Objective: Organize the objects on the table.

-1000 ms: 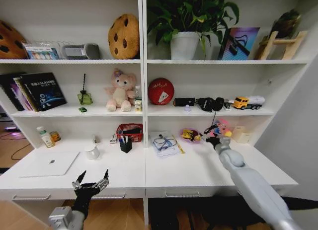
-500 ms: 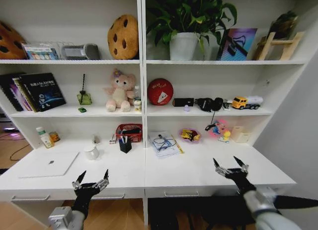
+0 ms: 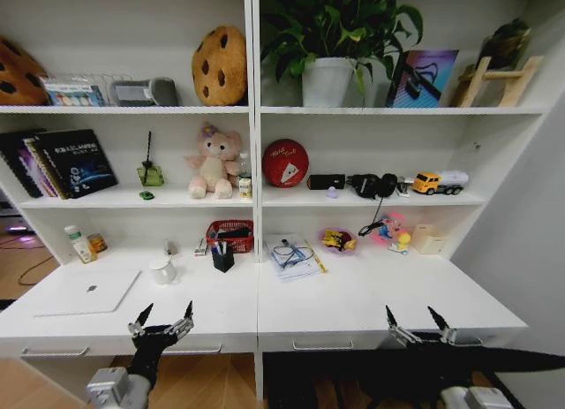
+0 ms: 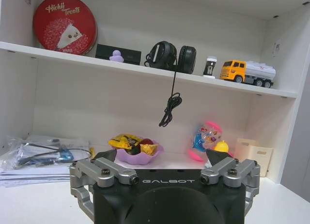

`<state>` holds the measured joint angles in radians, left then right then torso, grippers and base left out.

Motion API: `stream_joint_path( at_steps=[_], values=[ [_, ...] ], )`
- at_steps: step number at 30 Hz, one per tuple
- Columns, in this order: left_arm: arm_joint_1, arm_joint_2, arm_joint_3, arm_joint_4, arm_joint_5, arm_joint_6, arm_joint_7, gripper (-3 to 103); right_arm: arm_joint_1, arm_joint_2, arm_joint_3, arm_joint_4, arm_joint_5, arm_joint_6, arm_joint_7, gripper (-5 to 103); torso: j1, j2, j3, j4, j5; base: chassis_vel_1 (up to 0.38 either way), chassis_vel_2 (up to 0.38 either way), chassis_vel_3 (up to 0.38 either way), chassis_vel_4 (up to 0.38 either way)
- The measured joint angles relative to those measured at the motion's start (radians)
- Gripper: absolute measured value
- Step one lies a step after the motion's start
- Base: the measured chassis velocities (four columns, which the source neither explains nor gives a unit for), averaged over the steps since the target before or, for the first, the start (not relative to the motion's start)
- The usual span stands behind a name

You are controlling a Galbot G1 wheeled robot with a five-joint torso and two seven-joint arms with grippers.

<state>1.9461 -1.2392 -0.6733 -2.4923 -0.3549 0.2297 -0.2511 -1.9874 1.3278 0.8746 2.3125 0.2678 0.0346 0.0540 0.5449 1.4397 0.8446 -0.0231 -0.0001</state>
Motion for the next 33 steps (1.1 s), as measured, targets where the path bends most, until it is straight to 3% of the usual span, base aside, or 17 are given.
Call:
stream_joint_path(
  at_steps=[17, 29, 33],
  values=[
    [0.000, 0.000, 0.000, 0.000, 0.000, 0.000, 0.000, 100, 0.007, -0.004, -0.004, -0.007, 0.005, -0.004, 0.000, 100, 0.000, 0.000, 0.000, -0.0001, 0.0002, 0.054, 0.056, -0.052, -0.054],
    [0.000, 0.000, 0.000, 0.000, 0.000, 0.000, 0.000, 100, 0.009, -0.004, -0.004, -0.008, 0.006, -0.006, 0.001, 100, 0.000, 0.000, 0.000, -0.0002, -0.0007, 0.227, 0.241, -0.252, -0.240],
    [0.000, 0.000, 0.000, 0.000, 0.000, 0.000, 0.000, 100, 0.009, -0.004, -0.005, -0.009, 0.007, -0.006, 0.001, 100, 0.000, 0.000, 0.000, -0.0002, 0.0007, 0.338, 0.342, -0.344, -0.322]
  ],
)
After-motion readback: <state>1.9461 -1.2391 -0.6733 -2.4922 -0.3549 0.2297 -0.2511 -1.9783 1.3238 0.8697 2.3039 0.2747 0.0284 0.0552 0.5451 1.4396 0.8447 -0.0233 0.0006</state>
